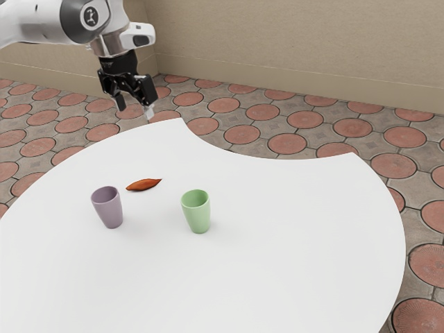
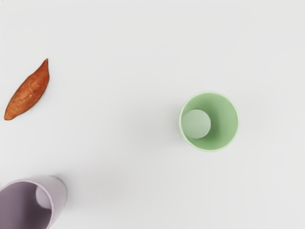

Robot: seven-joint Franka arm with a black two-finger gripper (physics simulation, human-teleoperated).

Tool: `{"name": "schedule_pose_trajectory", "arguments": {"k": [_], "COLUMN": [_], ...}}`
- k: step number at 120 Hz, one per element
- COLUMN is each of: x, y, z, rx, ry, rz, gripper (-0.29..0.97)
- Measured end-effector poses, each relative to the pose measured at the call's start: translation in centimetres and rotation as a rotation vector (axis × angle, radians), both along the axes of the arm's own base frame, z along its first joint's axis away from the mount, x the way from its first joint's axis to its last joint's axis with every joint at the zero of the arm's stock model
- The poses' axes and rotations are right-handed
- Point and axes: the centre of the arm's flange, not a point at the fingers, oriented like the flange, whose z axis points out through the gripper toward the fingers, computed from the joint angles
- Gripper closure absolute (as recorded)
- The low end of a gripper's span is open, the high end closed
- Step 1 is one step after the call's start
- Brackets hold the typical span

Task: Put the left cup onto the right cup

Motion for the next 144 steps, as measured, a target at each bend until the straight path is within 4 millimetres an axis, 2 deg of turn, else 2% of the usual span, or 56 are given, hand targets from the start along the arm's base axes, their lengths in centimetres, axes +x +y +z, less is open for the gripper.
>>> {"name": "schedule_pose_trajectory", "arguments": {"k": [11, 30, 53, 67, 79, 88, 94, 106, 126, 133, 144], "x": [0.1, 0.0, -2.6, -3.2, -3.0, -2.8, -2.8, -2.9, -4.9, -4.9, -4.4], "y": [0.2, 1.8, 4.3, 5.4, 5.1, 3.7, 3.5, 5.7, 9.9, 10.3, 9.5], "z": [-0.4, -3.0, -7.3, -11.7, -14.9, -16.6, -17.4, -18.6, -21.5, -22.0, -22.9], "rx": [0.003, 0.006, -0.004, -0.001, -0.002, -0.015, -0.024, -0.034, -0.051, -0.049, -0.043], "ry": [0.003, 0.047, 0.082, 0.103, 0.102, 0.096, 0.094, 0.089, 0.117, 0.113, 0.110], "rz": [-0.003, 0.020, 0.089, 0.145, 0.187, 0.203, 0.225, 0.304, 0.436, 0.457, 0.463], "gripper": [0.01, 0.01, 0.02, 0.02, 0.02, 0.02, 0.02, 0.02, 0.02, 0.02, 0.02]}}
